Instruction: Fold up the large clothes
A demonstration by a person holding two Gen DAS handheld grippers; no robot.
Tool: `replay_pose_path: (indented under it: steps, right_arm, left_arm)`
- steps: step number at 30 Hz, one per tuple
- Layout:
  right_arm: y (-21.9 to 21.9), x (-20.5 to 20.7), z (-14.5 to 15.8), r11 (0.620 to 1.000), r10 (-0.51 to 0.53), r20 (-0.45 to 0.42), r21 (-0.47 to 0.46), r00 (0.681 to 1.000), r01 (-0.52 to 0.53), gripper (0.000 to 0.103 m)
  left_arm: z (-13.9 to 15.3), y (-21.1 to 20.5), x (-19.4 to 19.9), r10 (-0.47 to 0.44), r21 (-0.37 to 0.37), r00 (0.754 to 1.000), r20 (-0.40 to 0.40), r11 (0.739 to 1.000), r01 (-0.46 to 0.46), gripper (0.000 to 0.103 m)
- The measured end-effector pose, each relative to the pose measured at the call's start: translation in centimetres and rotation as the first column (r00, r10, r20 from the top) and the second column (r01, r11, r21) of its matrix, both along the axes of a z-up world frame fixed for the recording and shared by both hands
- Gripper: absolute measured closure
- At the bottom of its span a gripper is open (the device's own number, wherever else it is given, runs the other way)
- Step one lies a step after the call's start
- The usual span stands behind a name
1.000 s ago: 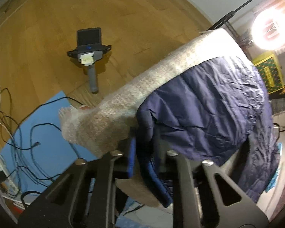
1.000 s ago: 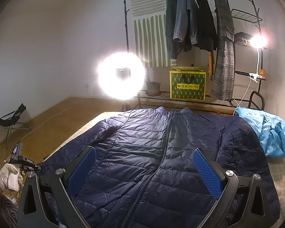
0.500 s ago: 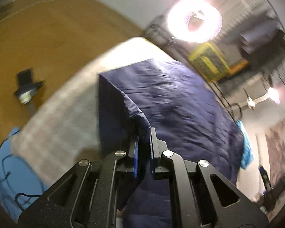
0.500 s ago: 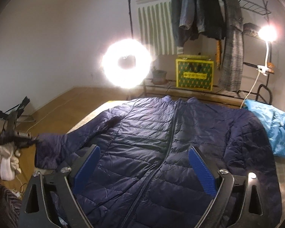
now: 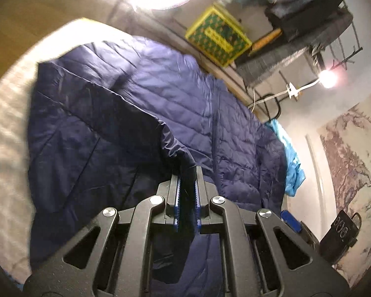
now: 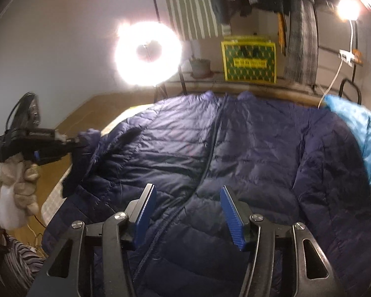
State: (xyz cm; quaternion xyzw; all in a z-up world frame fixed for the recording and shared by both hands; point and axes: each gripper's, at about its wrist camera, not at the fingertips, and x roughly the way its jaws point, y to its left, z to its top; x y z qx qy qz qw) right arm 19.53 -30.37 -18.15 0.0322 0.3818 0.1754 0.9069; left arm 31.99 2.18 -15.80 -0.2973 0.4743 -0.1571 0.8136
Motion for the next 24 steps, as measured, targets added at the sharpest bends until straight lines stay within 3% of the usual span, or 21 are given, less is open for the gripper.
replay_pose_path:
  steps: [5, 8, 9, 11, 12, 16, 19, 24]
  right_arm:
    - [-0.1, 1.9, -2.4, 0.996, 0.000, -0.130, 0.091, 0.992, 0.012, 0.047]
    - [0.9, 2.6, -2.8, 0.994, 0.005, -0.157, 0.110, 0.988, 0.012, 0.046]
    - [1.3, 2.9, -2.7, 0.993, 0.010, -0.159, 0.116, 0.987, 0.008, 0.046]
    - [2.2, 3.4, -2.8, 0.993, 0.020, -0.165, 0.120, 0.986, 0.000, 0.045]
    - [2.7, 3.8, -2.9, 0.992, 0.030, -0.171, 0.124, 0.985, -0.009, 0.043]
    - [4.9, 5.2, -4.0, 0.989, 0.078, -0.218, 0.137, 0.973, -0.048, 0.026]
    - [6.9, 6.7, -5.4, 0.990, 0.108, -0.267, 0.116, 0.958, -0.080, 0.025]
    - [10.2, 9.7, -8.1, 0.989, 0.130, -0.349, 0.107, 0.928, -0.098, 0.025]
  left_arm:
    - [-3.6, -3.4, 2.6, -0.025, -0.017, 0.996, -0.089, 1.000, 0.024, 0.096]
    - [-4.8, -4.7, 3.5, -0.043, 0.009, 0.991, -0.129, 0.999, 0.045, 0.096]
    - [-4.9, -4.9, 3.6, -0.046, 0.015, 0.990, -0.133, 0.999, 0.048, 0.094]
    - [-4.5, -4.9, 3.7, -0.060, 0.009, 0.987, -0.151, 0.998, 0.062, 0.078]
    - [-4.0, -4.6, 3.6, -0.066, -0.012, 0.987, -0.143, 0.998, 0.065, 0.070]
    - [-1.0, -3.9, 3.1, -0.091, 0.015, 0.995, -0.046, 0.996, 0.092, 0.068]
    - [0.9, -1.7, 2.7, -0.063, 0.109, 0.998, 0.024, 0.992, 0.060, 0.068]
    - [1.3, 4.2, 2.3, 0.078, 0.224, 0.995, 0.064, 0.970, -0.090, 0.068]
